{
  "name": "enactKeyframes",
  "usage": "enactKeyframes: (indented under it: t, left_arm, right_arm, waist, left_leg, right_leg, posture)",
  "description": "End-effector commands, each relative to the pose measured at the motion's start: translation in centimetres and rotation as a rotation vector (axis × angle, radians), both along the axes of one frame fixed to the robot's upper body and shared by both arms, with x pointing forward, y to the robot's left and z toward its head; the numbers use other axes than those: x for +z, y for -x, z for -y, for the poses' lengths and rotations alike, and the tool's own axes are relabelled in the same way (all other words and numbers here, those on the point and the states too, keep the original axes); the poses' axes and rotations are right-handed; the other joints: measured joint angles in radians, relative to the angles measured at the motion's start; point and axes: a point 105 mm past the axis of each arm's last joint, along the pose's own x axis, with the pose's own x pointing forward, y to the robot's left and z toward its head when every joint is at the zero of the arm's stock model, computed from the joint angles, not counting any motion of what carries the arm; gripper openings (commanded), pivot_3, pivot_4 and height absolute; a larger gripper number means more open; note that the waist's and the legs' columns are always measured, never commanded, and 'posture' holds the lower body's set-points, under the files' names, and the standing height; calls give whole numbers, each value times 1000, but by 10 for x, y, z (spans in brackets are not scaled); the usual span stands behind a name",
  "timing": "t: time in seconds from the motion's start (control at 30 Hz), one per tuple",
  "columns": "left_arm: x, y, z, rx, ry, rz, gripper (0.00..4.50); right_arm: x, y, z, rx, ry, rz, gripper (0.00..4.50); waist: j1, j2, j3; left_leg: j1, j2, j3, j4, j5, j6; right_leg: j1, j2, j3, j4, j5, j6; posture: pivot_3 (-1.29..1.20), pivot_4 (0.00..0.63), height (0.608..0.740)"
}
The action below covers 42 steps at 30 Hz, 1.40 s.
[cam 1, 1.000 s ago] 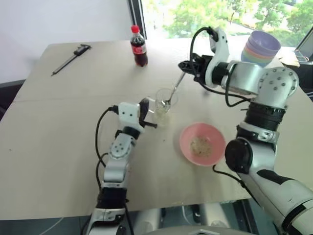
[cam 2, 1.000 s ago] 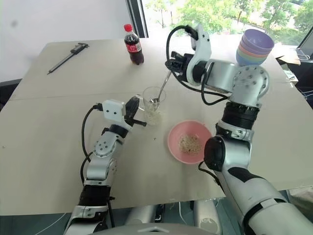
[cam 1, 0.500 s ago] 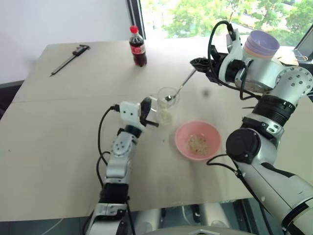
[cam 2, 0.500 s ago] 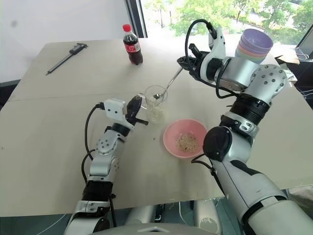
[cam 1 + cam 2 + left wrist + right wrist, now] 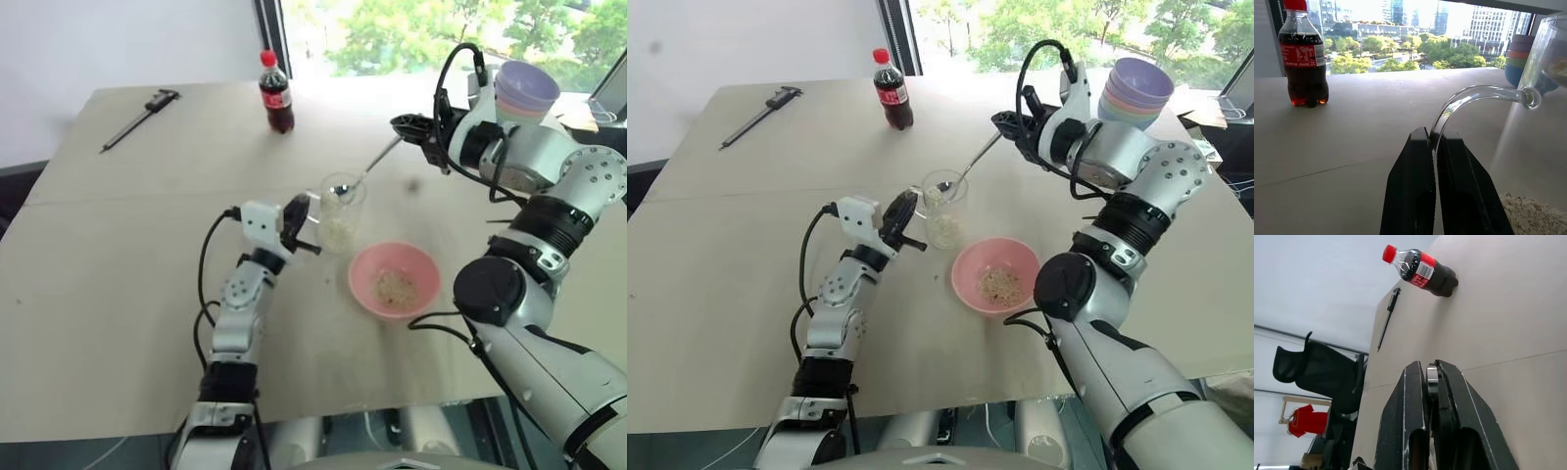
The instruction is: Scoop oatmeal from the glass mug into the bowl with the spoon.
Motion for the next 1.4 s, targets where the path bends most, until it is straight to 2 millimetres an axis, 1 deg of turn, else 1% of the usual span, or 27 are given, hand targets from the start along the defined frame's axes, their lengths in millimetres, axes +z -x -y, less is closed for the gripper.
enactKeyframes:
  t: [0.03, 0.2, 0.4, 0.83, 1.07, 1.4]
  left_arm:
    - [18, 1, -1, -16, 18, 76, 29]
    - [18, 1, 2, -30, 19, 75, 29]
    - [16, 2, 6, -49, 23, 69, 29]
    - [13, 4, 8, -65, 34, 60, 29]
    - [12, 3, 6, -64, 37, 54, 29]
    - [11, 2, 4, -59, 33, 51, 29]
  right_arm:
    - [9, 6, 6, -4, 6, 69, 0]
    - [9, 8, 7, -7, -8, 83, 0]
    - [16, 7, 16, -26, -50, 90, 0]
    - [19, 10, 26, -33, -115, 106, 0]
    - [16, 12, 35, -38, -125, 115, 0]
    - [10, 19, 42, 4, -146, 133, 0]
  waist:
    - [0, 0, 0]
    - [-1, 0, 0]
    - [-1, 0, 0]
    - [0, 0, 0]
    - [0, 0, 0]
    - [0, 0, 0]
  left_leg:
    - [0, 0, 0, 0, 0, 0]
    - [0, 0, 0, 0, 0, 0]
    - [0, 0, 0, 0, 0, 0]
    - [0, 0, 0, 0, 0, 0]
    - [0, 0, 0, 0, 0, 0]
    - [0, 0, 1, 0, 0, 0]
  right_leg:
    - [0, 0, 0, 0, 0, 0]
    - [0, 0, 0, 0, 0, 0]
    - [0, 0, 0, 0, 0, 0]
    - [0, 0, 0, 0, 0, 0]
    - [0, 0, 0, 0, 0, 0]
    - [0, 0, 1, 0, 0, 0]
  posture:
    - [0, 150, 740]
    - [0, 150, 740]
    - [0, 150, 740]
    - [0, 150, 740]
    - [0, 150, 740]
    - [0, 150, 740]
